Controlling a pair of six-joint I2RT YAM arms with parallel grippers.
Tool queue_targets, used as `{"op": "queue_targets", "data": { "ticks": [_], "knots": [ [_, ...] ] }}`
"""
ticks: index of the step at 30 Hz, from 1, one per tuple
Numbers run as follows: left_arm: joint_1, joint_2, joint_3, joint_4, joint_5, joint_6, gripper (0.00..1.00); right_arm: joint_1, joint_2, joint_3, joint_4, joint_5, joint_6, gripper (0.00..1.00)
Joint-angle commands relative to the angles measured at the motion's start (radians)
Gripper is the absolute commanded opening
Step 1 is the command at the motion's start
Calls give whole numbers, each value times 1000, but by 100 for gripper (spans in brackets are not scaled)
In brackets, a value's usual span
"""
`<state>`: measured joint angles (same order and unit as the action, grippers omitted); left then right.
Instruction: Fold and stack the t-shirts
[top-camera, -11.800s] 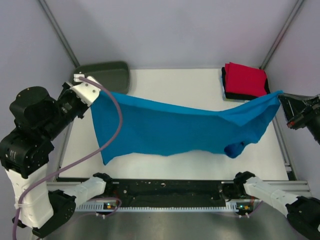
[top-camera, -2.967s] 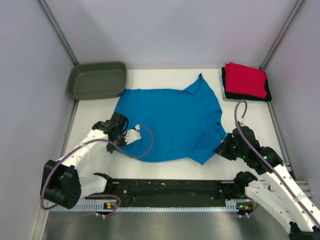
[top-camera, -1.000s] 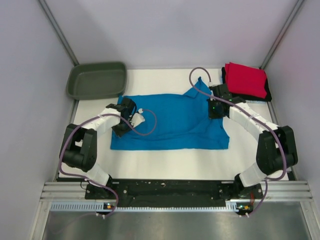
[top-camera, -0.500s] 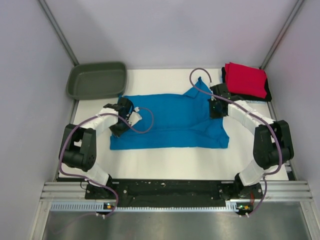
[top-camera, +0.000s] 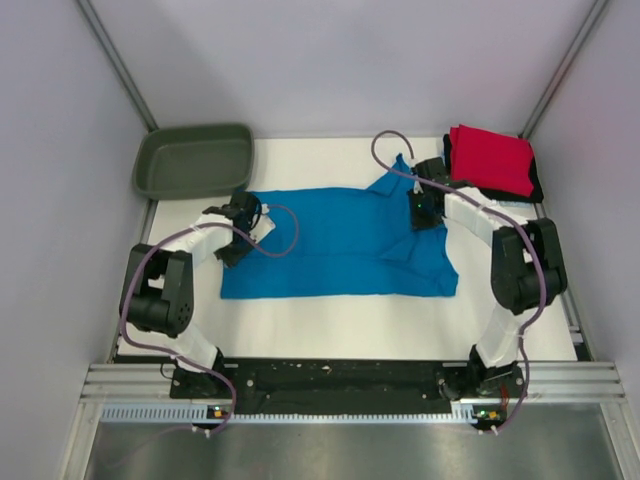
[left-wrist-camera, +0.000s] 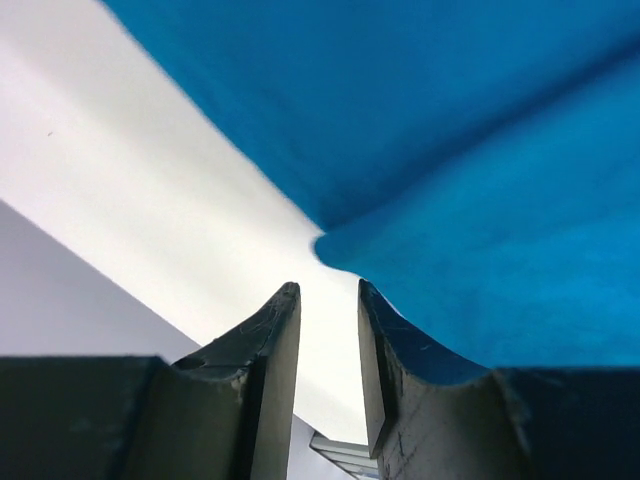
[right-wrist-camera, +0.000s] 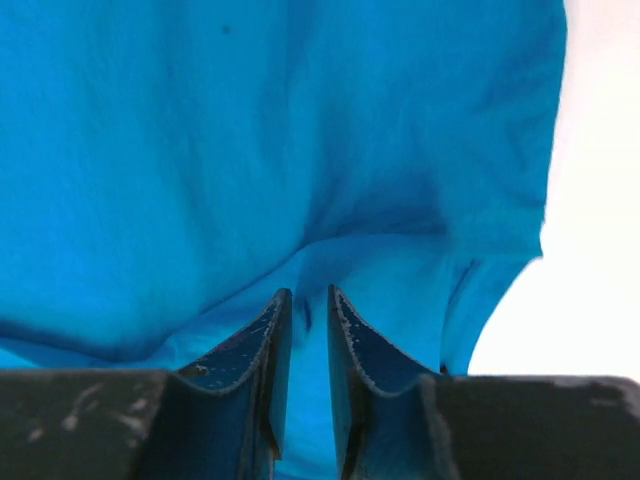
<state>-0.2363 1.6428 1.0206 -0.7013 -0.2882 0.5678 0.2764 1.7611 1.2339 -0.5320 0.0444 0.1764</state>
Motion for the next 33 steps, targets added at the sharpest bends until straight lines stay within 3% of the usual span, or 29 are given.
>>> {"op": "queue_targets", "data": {
  "ticks": [1, 5, 8, 14, 18, 25, 29, 33],
  "knots": [
    [66, 22, 70, 100, -92, -39, 35, -19, 86, 148, 24, -40, 8, 23],
    [118, 8, 153, 94, -74, -37, 40, -37, 115, 275, -58, -11, 34, 34],
    [127, -40, 154, 45, -24, 10, 35, -72, 36, 282, -132, 44, 60, 41],
    [109, -297, -55, -101, 360, 216, 41, -135, -316, -64, -186, 69, 132, 61],
    [106, -446, -203, -104, 434, 339, 50, -160, -457, -279, -217, 2, 204, 61],
    [101, -426, -329, -14, 411, 405, 55, -197, -704, -539, -160, -41, 287, 52],
    [98, -402, -366, 46, 402, 417, 55, -207, -730, -565, -135, -101, 321, 52],
    [98, -370, -384, 92, 371, 405, 53, -250, -649, -606, -88, -155, 339, 50]
  ]
}}
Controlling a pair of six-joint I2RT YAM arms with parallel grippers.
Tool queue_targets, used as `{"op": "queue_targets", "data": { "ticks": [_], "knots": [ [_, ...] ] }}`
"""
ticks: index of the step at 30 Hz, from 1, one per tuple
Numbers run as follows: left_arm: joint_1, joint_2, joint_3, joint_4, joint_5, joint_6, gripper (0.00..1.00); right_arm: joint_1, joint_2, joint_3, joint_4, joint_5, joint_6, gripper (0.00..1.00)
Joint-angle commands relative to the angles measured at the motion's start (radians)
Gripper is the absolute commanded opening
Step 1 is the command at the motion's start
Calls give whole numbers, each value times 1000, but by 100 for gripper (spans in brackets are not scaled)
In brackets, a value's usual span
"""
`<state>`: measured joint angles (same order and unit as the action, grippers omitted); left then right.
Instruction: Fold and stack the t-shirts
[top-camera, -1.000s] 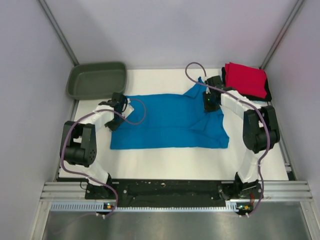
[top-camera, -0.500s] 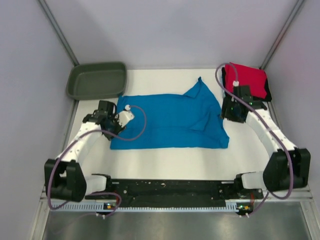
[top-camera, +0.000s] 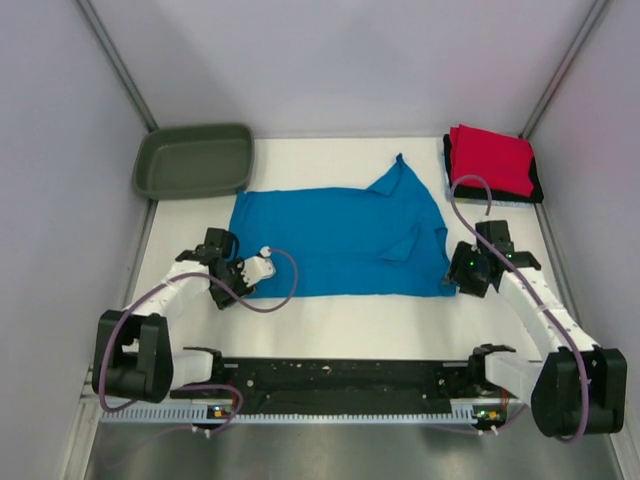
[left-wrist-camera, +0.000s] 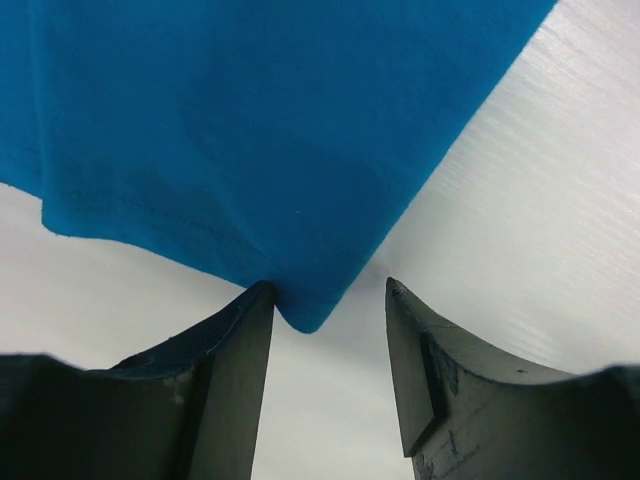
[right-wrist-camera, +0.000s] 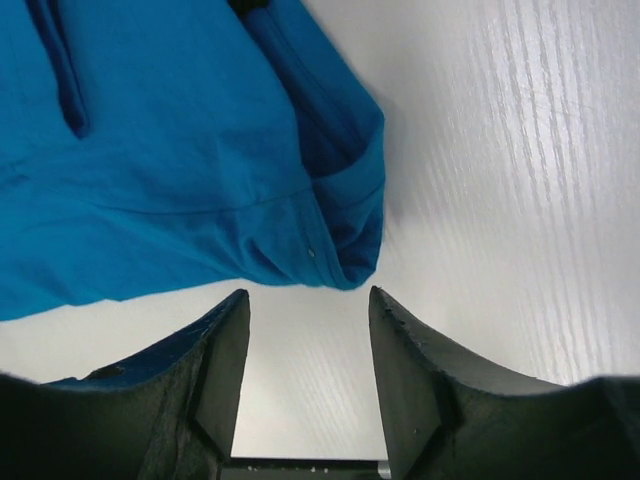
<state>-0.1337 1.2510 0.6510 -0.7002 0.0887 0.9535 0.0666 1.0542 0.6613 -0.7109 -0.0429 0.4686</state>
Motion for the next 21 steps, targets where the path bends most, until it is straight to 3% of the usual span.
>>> {"op": "queue_targets", "data": {
  "ticks": [1, 6, 8, 10, 11, 17, 21],
  "knots": [
    [-4, 27, -14, 100, -6, 18, 52, -56, 75, -49, 109, -89, 48, 49],
    [-4, 34, -28, 128, -1, 13, 31, -149, 87, -115, 168, -97, 50, 40],
    [-4, 36, -39, 146, -3, 16, 17, -175, 99, -130, 206, -106, 50, 27],
    [-4, 34, -47, 159, -12, 10, 0, -211, 121, -127, 209, -133, 50, 7],
    [-4, 34, -50, 165, -23, 4, 0, -231, 122, -127, 208, -158, 53, 0],
    [0, 18, -33, 131, -182, 24, 0, -289, -26, -82, 17, -186, 136, 0],
    [3, -15, 7, 36, -187, 33, 0, -289, -75, 3, -188, -160, 150, 0]
  ]
}}
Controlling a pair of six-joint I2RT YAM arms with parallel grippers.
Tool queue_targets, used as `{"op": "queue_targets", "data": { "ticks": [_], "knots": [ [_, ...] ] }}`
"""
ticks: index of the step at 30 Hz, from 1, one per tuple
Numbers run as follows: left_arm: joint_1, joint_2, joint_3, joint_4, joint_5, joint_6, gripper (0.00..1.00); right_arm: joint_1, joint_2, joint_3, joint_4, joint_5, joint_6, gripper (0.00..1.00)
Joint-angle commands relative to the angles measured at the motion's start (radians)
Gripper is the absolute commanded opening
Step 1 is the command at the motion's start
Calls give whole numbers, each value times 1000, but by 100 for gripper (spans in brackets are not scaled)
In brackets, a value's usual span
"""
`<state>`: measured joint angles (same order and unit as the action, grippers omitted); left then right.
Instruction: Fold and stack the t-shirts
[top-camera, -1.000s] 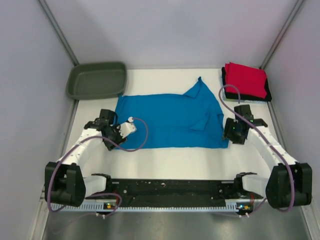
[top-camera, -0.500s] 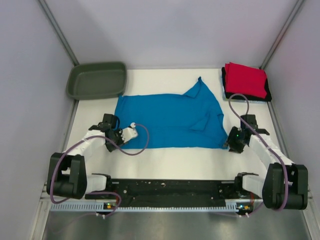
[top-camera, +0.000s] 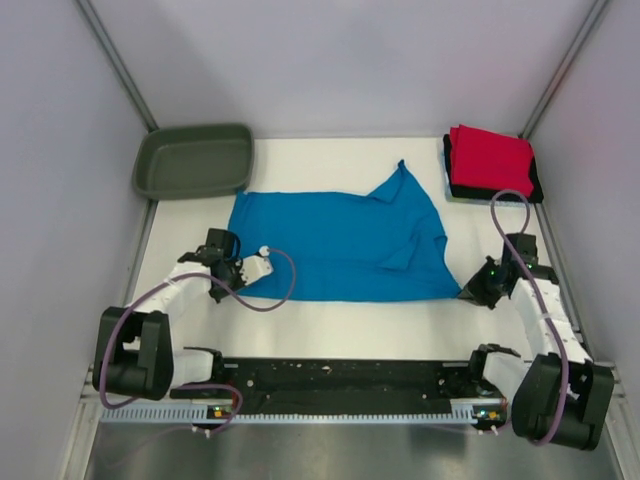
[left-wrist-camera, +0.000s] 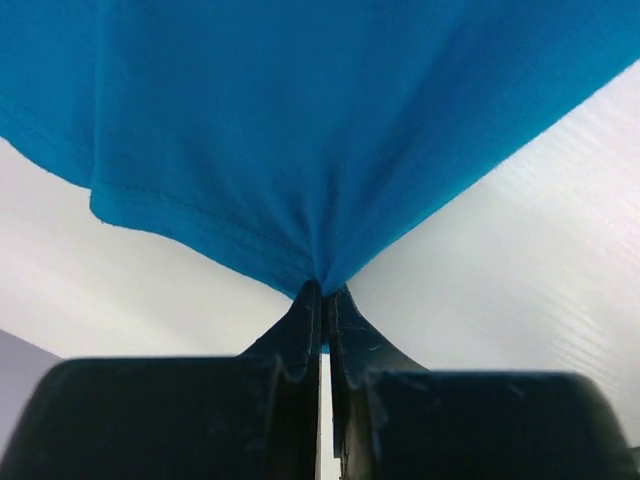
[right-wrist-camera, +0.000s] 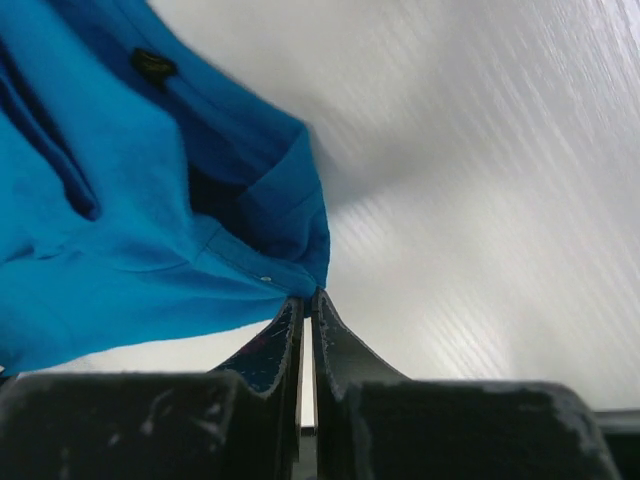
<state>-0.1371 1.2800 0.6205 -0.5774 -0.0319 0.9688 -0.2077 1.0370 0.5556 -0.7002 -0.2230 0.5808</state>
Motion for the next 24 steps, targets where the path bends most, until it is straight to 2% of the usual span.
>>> {"op": "queue_targets", "data": {
  "ticks": [1, 6, 11, 14, 15, 16, 17, 21, 23, 24],
  "knots": [
    [7, -48, 48, -128, -57, 25, 0, -15, -61, 121, -238, 16, 37, 0],
    [7, -67, 50, -266, -86, 90, 0, -15, -48, 84, -396, -78, 19, 0],
    [5, -57, 71, -364, -146, 120, 0, 63, 30, 75, -516, -70, -16, 0],
    [7, -56, 93, -412, -163, 122, 0, 68, 2, 98, -564, -27, -6, 0],
    [7, -53, 100, -423, -163, 123, 0, 68, 0, 104, -585, -16, -6, 2],
    [7, -47, 102, -439, -164, 122, 0, 67, 6, 107, -590, -28, -15, 12],
    [5, -42, 102, -450, -171, 122, 5, 68, 21, 107, -611, -44, -33, 23],
    [7, -33, 99, -457, -233, 117, 32, 74, 58, 113, -650, -79, -78, 30],
    [7, -30, 120, -476, -255, 111, 46, 76, 78, 145, -673, -59, -62, 42],
    [7, -28, 142, -493, -258, 107, 48, 76, 87, 202, -679, -26, -70, 42]
  ]
}}
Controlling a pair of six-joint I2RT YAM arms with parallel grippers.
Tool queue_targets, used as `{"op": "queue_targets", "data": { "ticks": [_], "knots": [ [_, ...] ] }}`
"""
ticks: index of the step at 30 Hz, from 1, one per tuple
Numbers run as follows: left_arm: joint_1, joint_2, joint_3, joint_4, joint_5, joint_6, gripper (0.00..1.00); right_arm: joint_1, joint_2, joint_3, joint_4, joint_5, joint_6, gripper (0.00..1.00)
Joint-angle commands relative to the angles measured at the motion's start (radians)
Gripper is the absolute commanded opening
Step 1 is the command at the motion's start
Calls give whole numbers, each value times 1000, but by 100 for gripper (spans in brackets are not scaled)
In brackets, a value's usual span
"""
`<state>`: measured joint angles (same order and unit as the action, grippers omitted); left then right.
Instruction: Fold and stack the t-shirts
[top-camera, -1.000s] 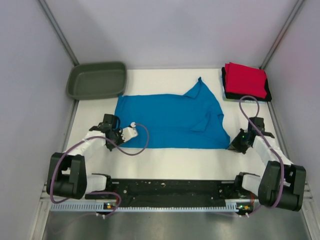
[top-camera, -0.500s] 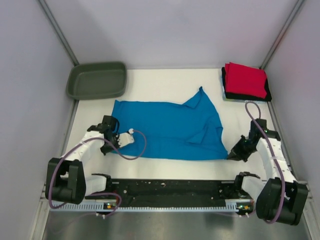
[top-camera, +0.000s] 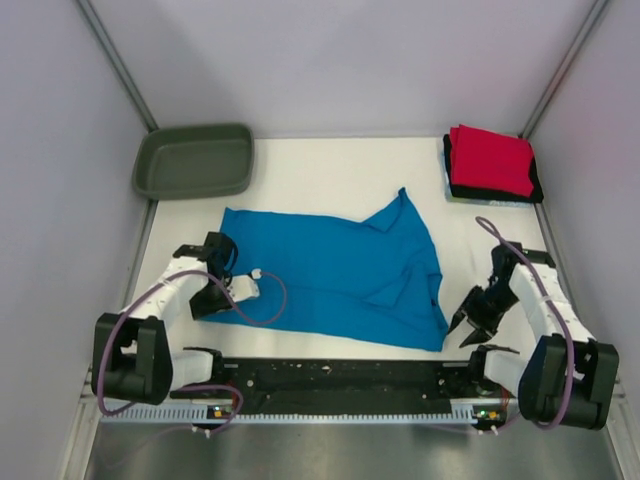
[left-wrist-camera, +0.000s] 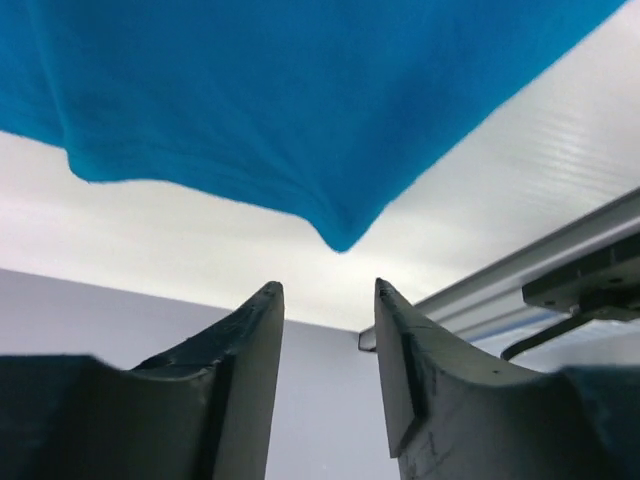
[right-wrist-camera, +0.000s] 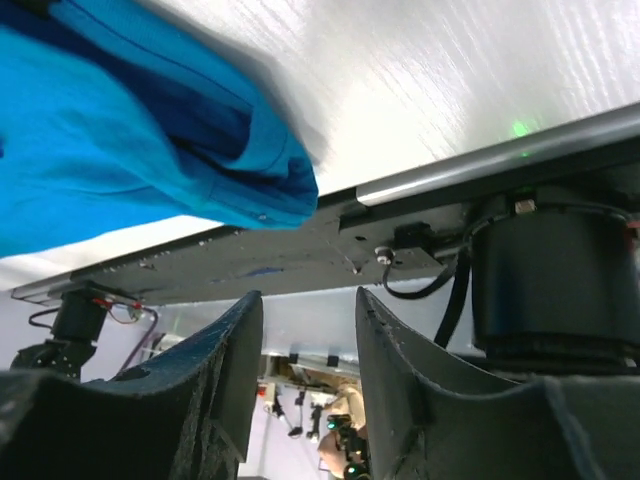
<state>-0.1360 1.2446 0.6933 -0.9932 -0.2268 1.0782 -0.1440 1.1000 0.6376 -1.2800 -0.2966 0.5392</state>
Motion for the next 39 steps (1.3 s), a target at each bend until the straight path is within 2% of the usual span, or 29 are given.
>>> {"op": "queue_targets", "data": {
  "ticks": [1, 3, 5, 7, 9, 11, 13, 15, 18, 20, 23, 26, 35, 39],
  "knots": [
    [6, 12, 115, -90, -60, -11, 48, 23, 30, 193, -101, 91, -39, 42],
    [4, 29, 220, -108, -30, -35, 50, 82, 50, 409, -94, 222, -54, 41],
    [-8, 62, 381, -120, 30, -84, 51, 163, 84, 570, -85, 278, -62, 37],
    [-68, 101, 545, -139, 151, -164, 49, 239, 96, 616, -33, 211, -38, 30],
    [-159, 131, 670, -163, 336, -222, 36, 349, 80, 556, 84, 139, 13, 19],
    [-300, 145, 715, -133, 479, -264, 27, 406, 58, 402, 219, 81, 60, 9],
    [-457, 160, 700, -53, 590, -284, 26, 403, 34, 245, 412, 13, 122, 0],
    [-600, 194, 686, 43, 656, -302, 29, 405, 17, 106, 584, -21, 165, 0],
    [-720, 292, 727, 160, 740, -359, 34, 393, 37, -27, 709, -18, 182, 0],
    [-776, 361, 744, 258, 761, -412, 42, 354, 43, -96, 740, -21, 192, 0],
    [-847, 459, 772, 329, 788, -403, 51, 288, 28, -185, 787, -18, 194, 0],
    [-918, 559, 791, 389, 726, -402, 56, 265, 55, -208, 791, 2, 157, 0],
    [-962, 728, 798, 511, 551, -365, 54, 251, 60, -256, 831, -18, 148, 0],
    [-962, 757, 795, 550, 469, -357, 48, 250, 32, -269, 835, -19, 157, 0]
  ]
}}
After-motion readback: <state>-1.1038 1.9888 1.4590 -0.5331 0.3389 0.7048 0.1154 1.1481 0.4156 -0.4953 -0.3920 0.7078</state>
